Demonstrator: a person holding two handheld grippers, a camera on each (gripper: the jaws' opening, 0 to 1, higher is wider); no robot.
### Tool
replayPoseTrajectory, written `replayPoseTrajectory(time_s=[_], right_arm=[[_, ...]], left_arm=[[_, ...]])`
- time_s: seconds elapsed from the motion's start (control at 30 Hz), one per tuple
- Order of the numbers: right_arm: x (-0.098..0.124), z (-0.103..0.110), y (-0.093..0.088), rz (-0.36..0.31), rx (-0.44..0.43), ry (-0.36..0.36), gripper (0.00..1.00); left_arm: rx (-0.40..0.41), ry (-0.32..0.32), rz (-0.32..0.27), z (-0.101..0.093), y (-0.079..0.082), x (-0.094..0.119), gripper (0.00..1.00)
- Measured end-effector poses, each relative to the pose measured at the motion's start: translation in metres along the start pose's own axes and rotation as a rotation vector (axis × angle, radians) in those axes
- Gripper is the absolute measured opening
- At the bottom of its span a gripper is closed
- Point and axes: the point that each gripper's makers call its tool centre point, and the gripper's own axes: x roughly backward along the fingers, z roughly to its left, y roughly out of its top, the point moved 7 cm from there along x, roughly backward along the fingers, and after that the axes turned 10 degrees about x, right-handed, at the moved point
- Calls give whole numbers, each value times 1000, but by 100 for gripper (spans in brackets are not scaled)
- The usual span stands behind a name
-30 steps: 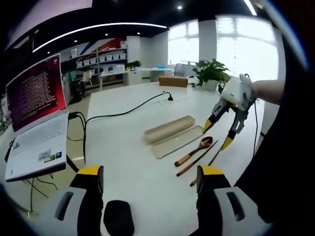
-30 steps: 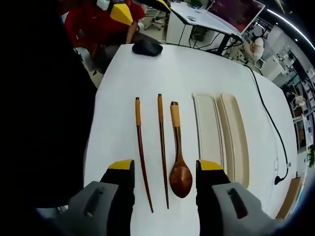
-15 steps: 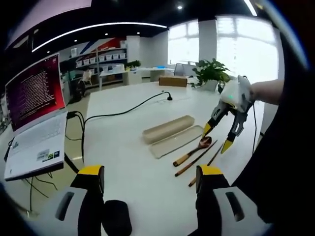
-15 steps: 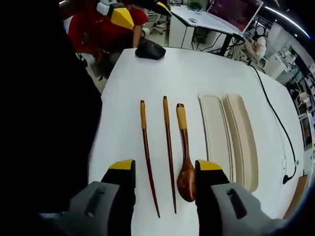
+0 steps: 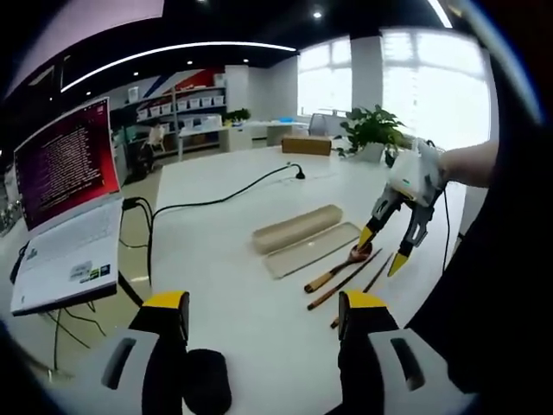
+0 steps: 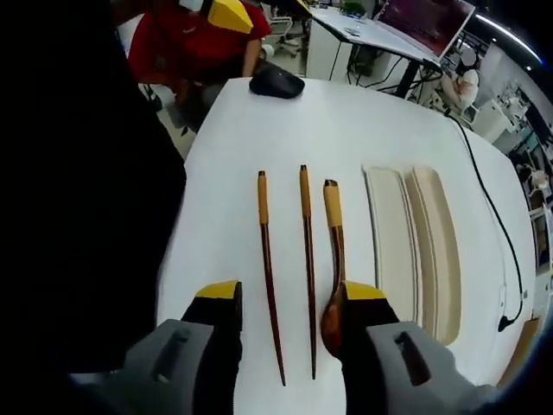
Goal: Arrange the utensils inside the cutlery case until each visible utensil rests in its matching compartment.
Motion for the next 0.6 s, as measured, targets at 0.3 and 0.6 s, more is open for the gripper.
replayPoseTrajectory(time_s=[0.3,0.6], right_arm=[[-2,5,2,1,-11,15,40],[-5,6,7,-10,-37,19,37]], left_arm=[[7,-17,18,-2,0,-3,72],[-13,-41,7,-5,11,-6,72]])
